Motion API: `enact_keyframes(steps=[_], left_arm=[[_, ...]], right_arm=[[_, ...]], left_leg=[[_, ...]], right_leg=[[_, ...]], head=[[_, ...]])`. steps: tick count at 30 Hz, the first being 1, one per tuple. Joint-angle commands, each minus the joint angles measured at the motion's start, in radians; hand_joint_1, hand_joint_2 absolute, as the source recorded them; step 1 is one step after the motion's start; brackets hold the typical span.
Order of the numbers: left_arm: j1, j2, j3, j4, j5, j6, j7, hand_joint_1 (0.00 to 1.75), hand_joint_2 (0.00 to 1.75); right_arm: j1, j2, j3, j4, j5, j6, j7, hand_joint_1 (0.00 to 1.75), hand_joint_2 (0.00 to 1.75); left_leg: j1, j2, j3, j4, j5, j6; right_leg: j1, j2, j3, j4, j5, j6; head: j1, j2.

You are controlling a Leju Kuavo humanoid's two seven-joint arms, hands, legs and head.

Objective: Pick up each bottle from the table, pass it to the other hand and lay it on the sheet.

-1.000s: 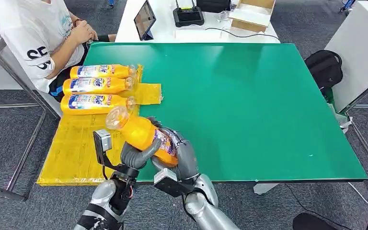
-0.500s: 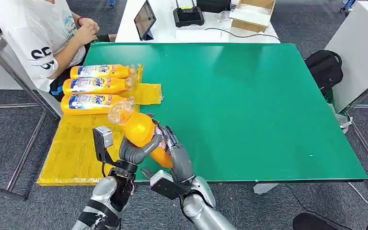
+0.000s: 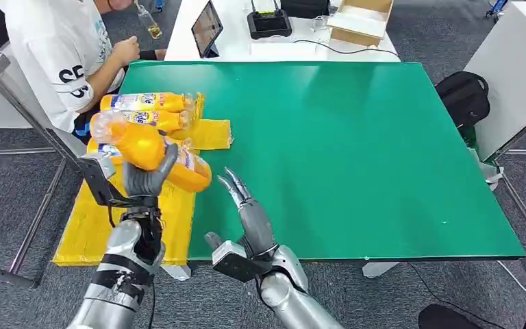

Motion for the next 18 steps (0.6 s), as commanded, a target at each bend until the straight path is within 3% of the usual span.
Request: enact_keyframes(steps=[1, 11, 14, 15, 16, 18], left_arm=[[-0.09, 0.023, 0.087, 0.129, -0.012, 0.017, -0.006, 1.75, 1.75], [-0.093, 0.019, 0.099, 0.147, -0.076, 0.086, -0.049, 1.75, 1.75], [-0.11, 0.064, 0.053, 0.202, -0.34, 0.311, -0.103, 1.75, 1.75], [-0.119, 0.089, 0.028, 0.244, -0.488, 0.411, -0.078, 1.75, 1.75], [-0.132, 0.107, 0.015, 0.296, -0.599, 0.471, -0.051, 1.75, 1.75], [-0.117, 0.098, 0.123, 0.292, -0.951, 0.508, 0.006, 1.75, 1.75]], right_arm=[[-0.018, -0.04, 0.014, -0.011, -0.008, -0.001, 0.007, 0.0, 0.0], [-0.013, -0.036, 0.005, -0.005, -0.019, -0.002, 0.0, 0.0, 0.0], [0.008, -0.037, -0.015, -0.063, -0.039, -0.046, -0.042, 0.0, 0.0], [0.02, -0.042, -0.028, -0.109, -0.012, -0.134, -0.067, 0.0, 0.0], [0.036, -0.058, -0.037, -0.18, -0.016, -0.149, -0.065, 0.0, 0.0], [0.059, -0.077, -0.065, -0.285, -0.023, -0.184, -0.067, 0.0, 0.0]], left_leg=[[0.0, -0.001, 0.002, -0.001, 0.0, 0.001], [0.0, 0.0, 0.002, -0.001, 0.0, 0.001], [0.0, 0.0, 0.001, -0.001, 0.0, 0.001], [0.0, 0.0, 0.004, -0.001, -0.001, 0.001], [-0.001, -0.001, 0.003, -0.001, 0.0, 0.001], [-0.001, -0.001, 0.004, -0.001, -0.001, 0.001]], right_leg=[[0.001, -0.001, 0.003, -0.001, 0.0, -0.002], [0.0, -0.001, 0.002, -0.001, 0.0, -0.002], [0.0, -0.001, 0.001, 0.0, 0.0, -0.001], [0.001, -0.001, 0.004, -0.001, -0.001, -0.003], [0.0, -0.001, 0.003, 0.0, -0.001, -0.002], [0.0, -0.002, 0.004, -0.001, -0.001, -0.003]], head=[[0.0, 0.0], [0.0, 0.0], [0.0, 0.0], [0.0, 0.0], [0.0, 0.0], [0.0, 0.0]])
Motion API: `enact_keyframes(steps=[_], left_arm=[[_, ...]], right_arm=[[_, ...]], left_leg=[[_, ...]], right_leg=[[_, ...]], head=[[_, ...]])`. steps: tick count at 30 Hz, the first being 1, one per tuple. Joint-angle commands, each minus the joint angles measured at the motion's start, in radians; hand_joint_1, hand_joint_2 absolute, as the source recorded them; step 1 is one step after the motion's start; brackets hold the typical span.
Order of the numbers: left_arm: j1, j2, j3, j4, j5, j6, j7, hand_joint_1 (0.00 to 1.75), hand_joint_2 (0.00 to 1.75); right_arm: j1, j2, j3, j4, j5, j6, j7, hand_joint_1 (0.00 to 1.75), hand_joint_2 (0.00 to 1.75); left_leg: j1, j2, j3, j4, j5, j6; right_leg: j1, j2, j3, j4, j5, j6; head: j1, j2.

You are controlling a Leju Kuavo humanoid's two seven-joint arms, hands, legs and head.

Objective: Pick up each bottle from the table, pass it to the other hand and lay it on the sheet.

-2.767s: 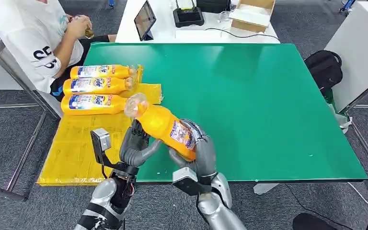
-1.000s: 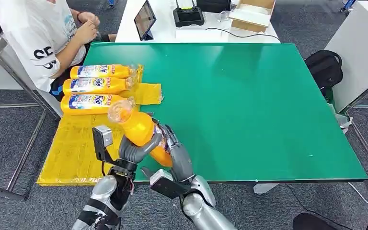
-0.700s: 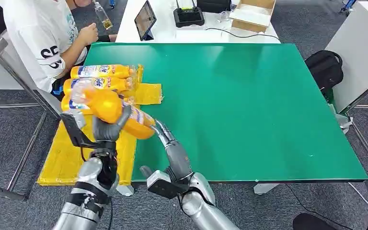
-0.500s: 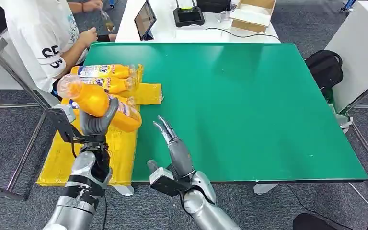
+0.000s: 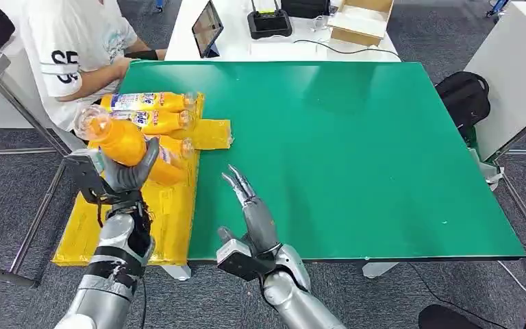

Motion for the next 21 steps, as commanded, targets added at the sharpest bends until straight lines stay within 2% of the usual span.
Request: enact_keyframes(steps=[1, 2, 4, 7, 9, 12, 15, 21], left_arm=[[-0.059, 0.068, 0.137, 0.188, -0.962, 0.288, 0.095, 1.75, 1.75], [-0.056, 0.057, 0.188, 0.196, -1.038, 0.288, 0.069, 1.75, 1.75], [-0.043, 0.08, 0.205, 0.187, -1.225, 0.288, 0.112, 1.75, 1.75], [-0.069, 0.123, 0.158, 0.285, -1.311, 0.288, 0.184, 1.75, 1.75], [-0.092, 0.135, 0.134, 0.34, -1.319, 0.288, 0.21, 1.75, 1.75], [-0.124, 0.17, 0.061, 0.467, -1.307, 0.288, 0.199, 1.75, 1.75], [-0.161, 0.194, 0.006, 0.577, -1.319, 0.288, 0.216, 1.75, 1.75], [-0.226, 0.228, -0.061, 0.701, -1.317, 0.177, 0.227, 1.75, 1.75]], right_arm=[[0.062, -0.083, -0.075, -0.317, 0.001, -0.164, -0.04, 0.0, 0.0], [0.064, -0.096, -0.084, -0.346, 0.006, -0.172, -0.036, 0.0, 0.0], [0.043, -0.116, -0.112, -0.385, 0.037, -0.212, -0.031, 0.0, 0.0], [0.016, -0.123, -0.149, -0.436, 0.061, -0.216, -0.042, 0.0, 0.0], [0.019, -0.095, -0.182, -0.45, 0.085, -0.194, -0.054, 0.0, 0.0], [0.002, -0.119, -0.134, -0.415, 0.093, -0.182, -0.019, 0.0, 0.0], [-0.004, -0.117, -0.125, -0.386, 0.059, -0.17, -0.028, 0.0, 0.0], [-0.031, -0.112, -0.115, -0.353, 0.03, -0.146, -0.032, 0.0, 0.0]], left_leg=[[-0.001, -0.001, 0.003, -0.001, 0.0, 0.001], [0.0, 0.001, 0.005, -0.001, -0.001, 0.001], [0.0, 0.001, 0.002, 0.0, -0.001, 0.001], [-0.001, 0.001, 0.002, -0.001, 0.0, 0.001], [-0.001, 0.002, 0.004, 0.0, -0.001, 0.002], [0.0, 0.001, 0.003, 0.0, -0.001, 0.001], [0.0, -0.001, 0.004, -0.001, 0.0, 0.001], [0.0, 0.002, 0.003, 0.0, 0.0, 0.001]], right_leg=[[0.0, -0.002, 0.003, -0.001, -0.001, -0.002], [0.0, 0.0, 0.004, 0.0, -0.001, -0.003], [0.0, 0.0, 0.002, -0.001, 0.0, -0.002], [-0.001, 0.0, 0.001, 0.0, 0.0, -0.001], [0.0, 0.001, 0.003, 0.0, -0.001, -0.003], [0.001, -0.001, 0.003, 0.0, -0.001, -0.003], [0.001, -0.002, 0.004, -0.001, -0.001, -0.003], [0.0, 0.0, 0.002, 0.0, 0.0, -0.003]], head=[[0.0, 0.0], [0.0, 0.0], [0.0, 0.0], [0.0, 0.0], [0.0, 0.0], [0.0, 0.0], [-0.001, 0.0], [-0.001, 0.0]])
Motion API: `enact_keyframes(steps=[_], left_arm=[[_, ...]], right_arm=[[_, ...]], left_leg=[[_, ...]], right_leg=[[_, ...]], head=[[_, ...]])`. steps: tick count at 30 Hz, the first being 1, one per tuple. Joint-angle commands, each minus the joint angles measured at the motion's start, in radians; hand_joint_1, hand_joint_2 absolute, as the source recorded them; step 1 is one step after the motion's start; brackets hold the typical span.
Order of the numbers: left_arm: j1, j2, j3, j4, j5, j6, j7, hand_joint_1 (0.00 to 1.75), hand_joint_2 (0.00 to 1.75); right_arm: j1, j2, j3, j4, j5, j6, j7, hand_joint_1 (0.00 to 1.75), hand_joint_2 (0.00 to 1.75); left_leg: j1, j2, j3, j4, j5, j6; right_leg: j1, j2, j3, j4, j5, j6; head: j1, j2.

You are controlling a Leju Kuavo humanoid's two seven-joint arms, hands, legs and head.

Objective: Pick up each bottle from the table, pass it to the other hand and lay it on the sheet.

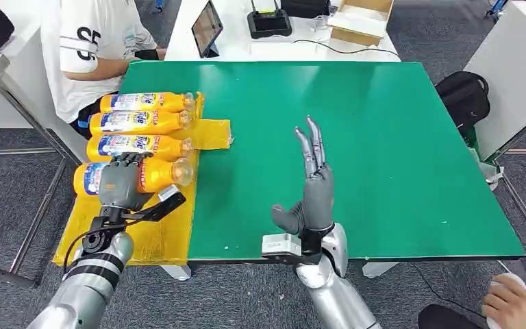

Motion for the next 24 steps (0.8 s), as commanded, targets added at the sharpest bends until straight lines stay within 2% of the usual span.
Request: enact_keyframes(steps=[1, 7, 8, 11, 12, 13, 20, 23, 24], left_arm=[[-0.164, 0.096, -0.159, 0.35, -0.01, -0.168, 0.03, 1.75, 1.75], [-0.183, 0.093, -0.158, 0.388, -0.004, -0.244, 0.082, 1.75, 1.75], [-0.181, 0.093, -0.156, 0.391, 0.0, -0.25, 0.08, 1.75, 1.75], [-0.189, 0.099, -0.169, 0.395, -0.014, -0.264, 0.095, 1.75, 1.75], [-0.189, 0.099, -0.169, 0.395, -0.014, -0.264, 0.095, 1.75, 1.75], [-0.197, 0.097, -0.149, 0.4, 0.014, -0.302, 0.086, 1.75, 1.75], [-0.2, 0.099, -0.15, 0.4, 0.014, -0.308, 0.087, 1.75, 1.75], [-0.221, 0.097, -0.124, 0.41, 0.051, -0.396, 0.103, 1.75, 1.75], [-0.231, 0.092, -0.107, 0.412, 0.073, -0.439, 0.108, 0.09, 1.75]], right_arm=[[-0.072, -0.021, 0.013, 0.064, -0.041, 0.041, -0.005, 0.0, 0.0], [-0.08, -0.015, 0.019, 0.094, -0.045, 0.053, -0.002, 0.0, 0.0], [-0.08, -0.015, 0.02, 0.097, -0.045, 0.053, -0.002, 0.0, 0.0], [-0.083, -0.014, 0.023, 0.102, -0.045, 0.056, -0.002, 0.0, 0.0], [-0.083, -0.014, 0.023, 0.102, -0.045, 0.056, -0.002, 0.0, 0.0], [-0.083, -0.013, 0.025, 0.103, -0.046, 0.063, 0.001, 0.0, 0.0], [-0.082, -0.013, 0.026, 0.104, -0.047, 0.065, 0.002, 0.0, 0.0], [-0.081, -0.01, 0.031, 0.11, -0.044, 0.081, 0.011, 0.0, 0.0], [-0.081, -0.01, 0.031, 0.11, -0.043, 0.084, 0.015, 0.0, 0.0]], left_leg=[[0.0, 0.002, 0.004, 0.0, -0.001, 0.001], [0.001, 0.003, 0.007, 0.0, -0.002, 0.002], [0.0, 0.001, 0.003, 0.0, -0.001, 0.001], [0.0, 0.002, 0.003, -0.001, -0.001, 0.001], [0.0, 0.004, 0.008, -0.001, -0.002, 0.002], [0.0, 0.003, 0.004, 0.0, -0.001, 0.001], [0.0, 0.003, 0.005, -0.001, -0.001, 0.001], [0.0, 0.003, 0.005, 0.0, -0.001, 0.001], [0.0, 0.002, 0.004, 0.0, -0.001, 0.001]], right_leg=[[0.001, 0.0, 0.004, 0.0, -0.001, -0.003], [0.002, 0.001, 0.007, -0.001, -0.001, -0.005], [0.001, 0.0, 0.003, 0.0, 0.0, -0.002], [0.001, 0.001, 0.003, 0.0, 0.0, -0.002], [0.002, 0.002, 0.008, -0.001, -0.001, -0.005], [0.001, 0.002, 0.003, 0.0, 0.0, -0.002], [0.001, 0.002, 0.004, 0.0, 0.0, -0.003], [0.001, 0.001, 0.004, 0.001, 0.0, -0.003], [0.001, 0.001, 0.003, 0.001, 0.0, -0.002]], head=[[0.0, 0.0], [0.0, 0.0], [0.0, 0.0], [0.0, 0.0], [0.0, 0.0], [0.0, 0.0], [0.0, 0.0], [0.0, 0.0], [0.0, 0.0]])
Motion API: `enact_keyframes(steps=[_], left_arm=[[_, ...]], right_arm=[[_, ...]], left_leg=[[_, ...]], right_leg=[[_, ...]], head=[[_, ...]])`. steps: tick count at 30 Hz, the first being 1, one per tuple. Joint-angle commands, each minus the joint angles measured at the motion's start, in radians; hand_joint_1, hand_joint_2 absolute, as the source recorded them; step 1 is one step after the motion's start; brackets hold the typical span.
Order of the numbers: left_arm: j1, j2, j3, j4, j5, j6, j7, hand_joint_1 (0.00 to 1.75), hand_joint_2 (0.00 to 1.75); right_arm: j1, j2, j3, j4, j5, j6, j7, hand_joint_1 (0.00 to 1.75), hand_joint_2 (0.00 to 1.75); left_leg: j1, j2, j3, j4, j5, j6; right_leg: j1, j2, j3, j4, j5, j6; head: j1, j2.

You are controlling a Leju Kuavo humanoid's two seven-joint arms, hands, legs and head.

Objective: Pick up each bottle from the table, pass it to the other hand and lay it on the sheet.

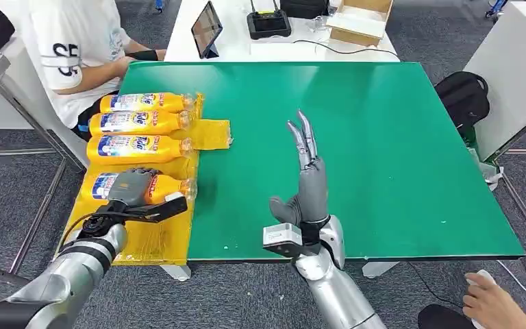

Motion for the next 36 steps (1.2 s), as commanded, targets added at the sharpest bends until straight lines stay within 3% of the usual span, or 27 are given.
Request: enact_keyframes(steps=[1, 5, 6, 14, 23, 26, 36], left_arm=[[-0.068, 0.007, 0.038, 0.097, 0.08, -0.156, 0.024, 0.0, 1.75], [-0.066, -0.003, 0.099, 0.1, 0.167, -0.243, -0.014, 0.0, 1.75], [-0.064, -0.005, 0.112, 0.099, 0.189, -0.266, -0.028, 0.0, 0.0], [-0.032, -0.028, 0.19, 0.082, 0.337, -0.334, -0.135, 0.0, 0.0], [-0.029, -0.028, 0.287, 0.059, 0.526, -0.572, -0.273, 0.0, 0.0], [-0.009, -0.058, 0.362, 0.005, 0.66, -0.556, -0.327, 0.0, 0.0], [-0.002, -0.073, 0.373, -0.026, 0.709, -0.522, -0.332, 0.0, 0.0]], right_arm=[[-0.041, -0.009, 0.021, 0.07, 0.002, 0.023, 0.019, 0.0, 0.0], [-0.046, -0.009, 0.019, 0.097, 0.002, 0.04, 0.032, 0.0, 0.0], [-0.048, -0.009, 0.019, 0.104, 0.001, 0.043, 0.032, 0.0, 0.0], [-0.041, -0.006, -0.004, 0.122, -0.02, 0.041, 0.02, 0.0, 0.0], [-0.05, -0.004, -0.014, 0.155, -0.046, 0.066, 0.017, 0.0, 0.0], [-0.039, -0.003, -0.02, 0.155, -0.053, 0.076, 0.015, 0.0, 0.0], [-0.032, -0.001, -0.022, 0.149, -0.05, 0.077, 0.014, 0.0, 0.0]], left_leg=[[0.001, 0.003, 0.004, 0.0, -0.002, 0.002], [0.0, 0.003, 0.004, 0.0, -0.001, 0.001], [0.0, 0.002, 0.003, -0.001, -0.001, 0.001], [-0.001, 0.0, 0.004, -0.001, 0.0, 0.001], [0.0, 0.001, 0.009, -0.001, 0.0, 0.001], [-0.001, 0.0, 0.011, -0.002, 0.001, 0.0], [0.0, 0.0, 0.01, -0.001, 0.0, 0.001]], right_leg=[[0.001, 0.001, 0.004, 0.0, -0.001, -0.003], [0.001, 0.002, 0.003, 0.0, 0.0, -0.003], [0.0, 0.001, 0.003, -0.001, 0.0, -0.002], [0.0, 0.0, 0.004, -0.001, 0.0, -0.002], [0.0, 0.001, 0.009, -0.001, 0.001, -0.003], [0.0, 0.001, 0.011, -0.001, 0.0, -0.003], [0.0, 0.0, 0.01, -0.001, 0.0, -0.003]], head=[[0.0, 0.0], [0.0, 0.0], [0.0, 0.0], [0.0, 0.0], [0.0, 0.0], [0.0, 0.0], [0.0, 0.0]])
